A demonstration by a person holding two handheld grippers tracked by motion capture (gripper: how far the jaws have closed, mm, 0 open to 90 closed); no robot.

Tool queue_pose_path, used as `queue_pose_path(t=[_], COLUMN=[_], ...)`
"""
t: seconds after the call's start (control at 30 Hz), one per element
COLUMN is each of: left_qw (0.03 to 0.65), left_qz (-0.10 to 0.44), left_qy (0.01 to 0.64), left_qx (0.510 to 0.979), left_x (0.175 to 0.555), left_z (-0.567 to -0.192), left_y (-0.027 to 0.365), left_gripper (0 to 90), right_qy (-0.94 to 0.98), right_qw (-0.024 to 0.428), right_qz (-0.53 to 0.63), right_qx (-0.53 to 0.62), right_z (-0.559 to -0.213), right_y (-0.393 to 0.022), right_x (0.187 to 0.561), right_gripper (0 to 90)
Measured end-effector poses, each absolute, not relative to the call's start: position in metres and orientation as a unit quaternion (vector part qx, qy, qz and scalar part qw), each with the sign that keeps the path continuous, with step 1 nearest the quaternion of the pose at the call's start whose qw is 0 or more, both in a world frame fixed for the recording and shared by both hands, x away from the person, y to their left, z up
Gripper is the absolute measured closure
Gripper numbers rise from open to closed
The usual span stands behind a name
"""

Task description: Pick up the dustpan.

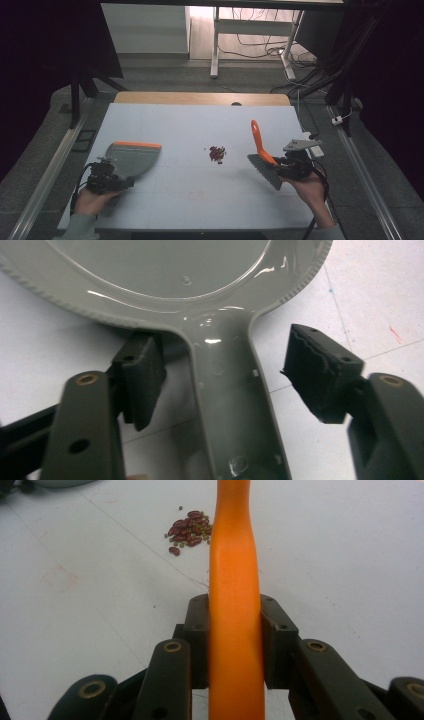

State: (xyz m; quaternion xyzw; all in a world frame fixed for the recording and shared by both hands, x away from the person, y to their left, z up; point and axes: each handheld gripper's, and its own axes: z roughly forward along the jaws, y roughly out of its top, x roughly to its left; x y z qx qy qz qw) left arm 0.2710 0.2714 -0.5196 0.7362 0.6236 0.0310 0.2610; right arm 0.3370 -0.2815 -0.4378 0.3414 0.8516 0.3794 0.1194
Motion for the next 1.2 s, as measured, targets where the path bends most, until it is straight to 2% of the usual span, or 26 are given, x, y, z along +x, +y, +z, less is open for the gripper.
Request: queue_pose_path(t=[0.2, 0.67, 0.83, 1.2], left_qw=[0.265, 0.27, 0.275, 0.285], left_qz=[0.028, 0.032, 0.031, 0.038], left_qy=[0.625, 0.635, 0.64, 0.636], left_qx=[0.734, 0.723, 0.717, 0.716], left_x=[0.273, 0.274, 0.273, 0.272], left_z=[-0.522, -0.525, -0.526, -0.525], left_y=[0.271, 0.275, 0.279, 0.282], left_gripper=[44.3, 58.1, 61.1, 61.7], right_qy=[0.852, 0.854, 0.855, 0.855], right_qw=[0.12, 0.118, 0.119, 0.119], right_qz=[0.379, 0.376, 0.375, 0.375], right_qx=[0.341, 0.339, 0.338, 0.339], right_z=[-0.438, -0.44, -0.44, -0.44], right_y=[-0.281, -0.279, -0.279, -0.28], right_x=[0.337, 0.338, 0.338, 0.338], right_gripper=[70.4, 70.4, 70.4, 70.4])
